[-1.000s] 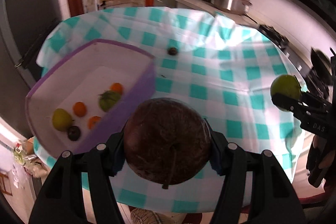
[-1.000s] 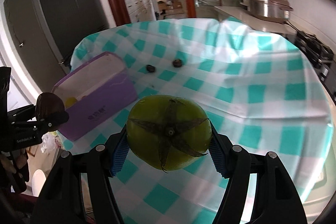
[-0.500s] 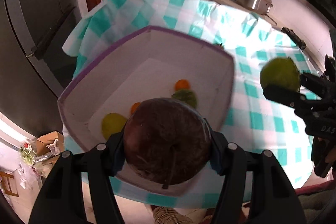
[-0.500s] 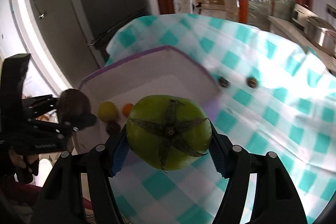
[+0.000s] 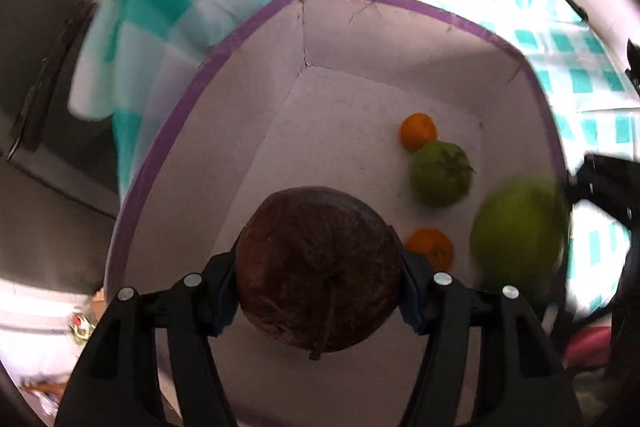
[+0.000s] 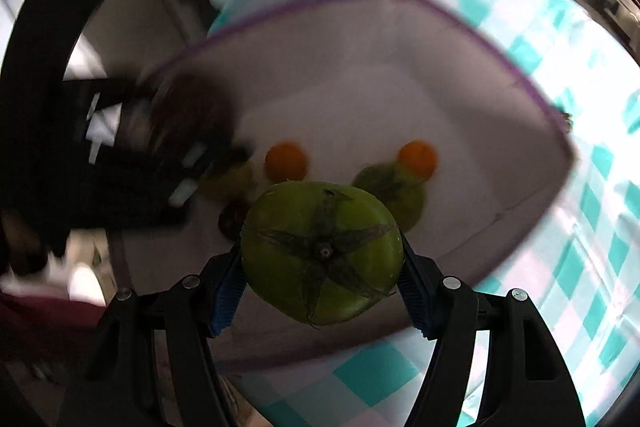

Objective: Organize fruits
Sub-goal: 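Open both tools to drop the two apples into the box and withdraw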

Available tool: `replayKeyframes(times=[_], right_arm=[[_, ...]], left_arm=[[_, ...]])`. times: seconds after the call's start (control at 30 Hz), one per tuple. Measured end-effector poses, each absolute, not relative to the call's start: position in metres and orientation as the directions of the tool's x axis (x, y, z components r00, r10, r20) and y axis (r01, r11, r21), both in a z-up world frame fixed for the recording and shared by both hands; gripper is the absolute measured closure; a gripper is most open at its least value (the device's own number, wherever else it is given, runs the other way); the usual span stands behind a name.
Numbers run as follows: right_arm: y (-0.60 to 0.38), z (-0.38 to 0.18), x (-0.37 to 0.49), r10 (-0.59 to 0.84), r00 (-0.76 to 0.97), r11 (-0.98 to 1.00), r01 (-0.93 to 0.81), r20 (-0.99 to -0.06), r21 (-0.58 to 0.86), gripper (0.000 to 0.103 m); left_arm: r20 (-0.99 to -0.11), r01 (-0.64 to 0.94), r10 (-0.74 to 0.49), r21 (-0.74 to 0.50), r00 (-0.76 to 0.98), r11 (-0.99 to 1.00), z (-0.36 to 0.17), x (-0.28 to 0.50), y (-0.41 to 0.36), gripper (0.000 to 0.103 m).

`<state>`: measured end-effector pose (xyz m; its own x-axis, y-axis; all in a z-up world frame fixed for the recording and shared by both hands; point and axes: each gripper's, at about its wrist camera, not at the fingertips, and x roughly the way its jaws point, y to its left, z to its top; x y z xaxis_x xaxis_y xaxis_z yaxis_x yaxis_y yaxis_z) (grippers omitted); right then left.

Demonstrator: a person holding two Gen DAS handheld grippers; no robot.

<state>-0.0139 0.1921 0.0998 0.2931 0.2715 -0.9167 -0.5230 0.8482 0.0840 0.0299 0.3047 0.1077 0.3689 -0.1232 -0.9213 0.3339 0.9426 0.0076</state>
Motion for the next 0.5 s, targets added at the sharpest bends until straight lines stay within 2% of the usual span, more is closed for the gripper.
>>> replayKeyframes(times=[0.17,0.27,0.5], right_arm=[[0.223,0.087,-0.02,0.192,0.246,0.786,-0.618,-0.95,-0.001,0.037],[0.233,0.08,-0.017,0.187,0.2,0.768,-0.641,-0.962,0.016,0.037],[0.264,0.067,-0.013,0.095,0.169,0.674,-0.736,-0.981,-0.062,0.037]], left_arm=[[-0.938,0.432,-0.115,0.04,0.326,0.901,0.094,0.078,0.287,0.039],[-0.954,0.464,-0.116,0.027,0.276,0.885,0.078,0.105,0.277,0.039],[-0.981,0.544,-0.082,0.029,0.179,0.839,0.051,0.127,0.256,0.039]])
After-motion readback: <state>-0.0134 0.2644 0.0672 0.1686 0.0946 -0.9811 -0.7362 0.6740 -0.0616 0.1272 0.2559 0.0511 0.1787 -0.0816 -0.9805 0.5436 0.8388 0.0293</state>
